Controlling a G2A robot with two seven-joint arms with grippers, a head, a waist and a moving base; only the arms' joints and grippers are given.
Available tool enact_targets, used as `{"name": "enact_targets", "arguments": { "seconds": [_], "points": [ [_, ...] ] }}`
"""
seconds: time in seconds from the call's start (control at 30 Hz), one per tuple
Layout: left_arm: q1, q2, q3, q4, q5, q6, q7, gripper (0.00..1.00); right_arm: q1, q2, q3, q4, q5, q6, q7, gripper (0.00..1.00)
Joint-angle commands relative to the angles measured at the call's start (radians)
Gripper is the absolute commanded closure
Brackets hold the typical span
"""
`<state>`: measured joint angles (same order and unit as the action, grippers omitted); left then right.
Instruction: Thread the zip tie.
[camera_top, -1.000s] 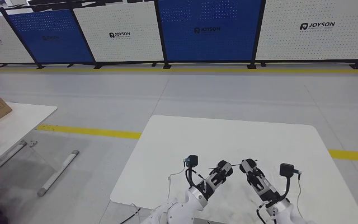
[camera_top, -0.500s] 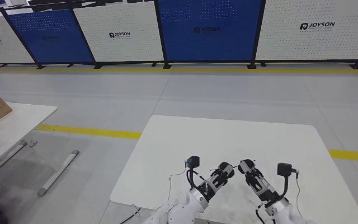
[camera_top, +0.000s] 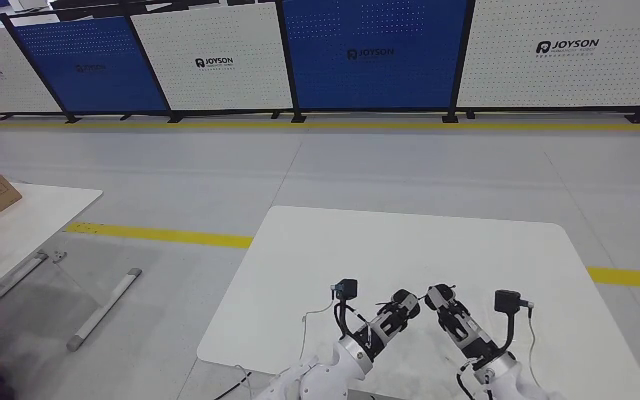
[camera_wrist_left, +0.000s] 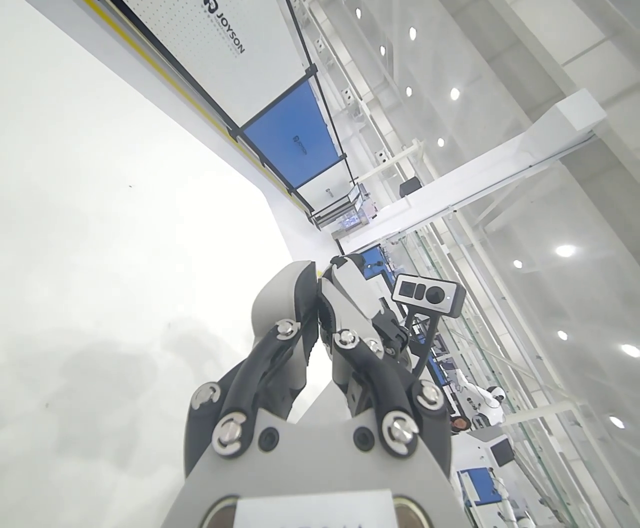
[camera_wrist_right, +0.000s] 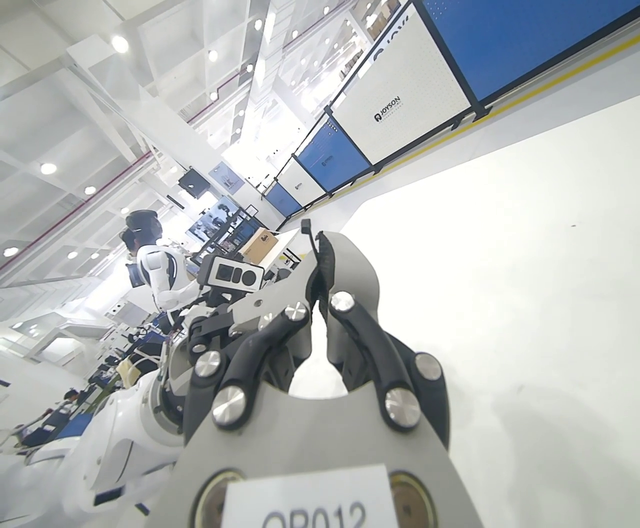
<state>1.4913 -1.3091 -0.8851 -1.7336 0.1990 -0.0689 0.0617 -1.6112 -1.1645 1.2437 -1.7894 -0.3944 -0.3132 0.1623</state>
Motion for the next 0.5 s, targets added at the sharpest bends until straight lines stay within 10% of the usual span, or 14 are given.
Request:
{"name": "enact_targets", "arguments": {
  "seconds": [0.0,0.47],
  "points": [
    [0.0,0.0,-0.003,0.0,-0.001,0.0,0.002,0.5,-0.001,0.0,0.002,0.001,-0.004,0.002,-0.003,1.0],
    [0.009,0.001,-0.02,-0.001,-0.001,-0.015,0.021,0.85,-0.007,-0.004,0.01,0.002,-0.025,0.021,-0.02,1.0]
  ]
}}
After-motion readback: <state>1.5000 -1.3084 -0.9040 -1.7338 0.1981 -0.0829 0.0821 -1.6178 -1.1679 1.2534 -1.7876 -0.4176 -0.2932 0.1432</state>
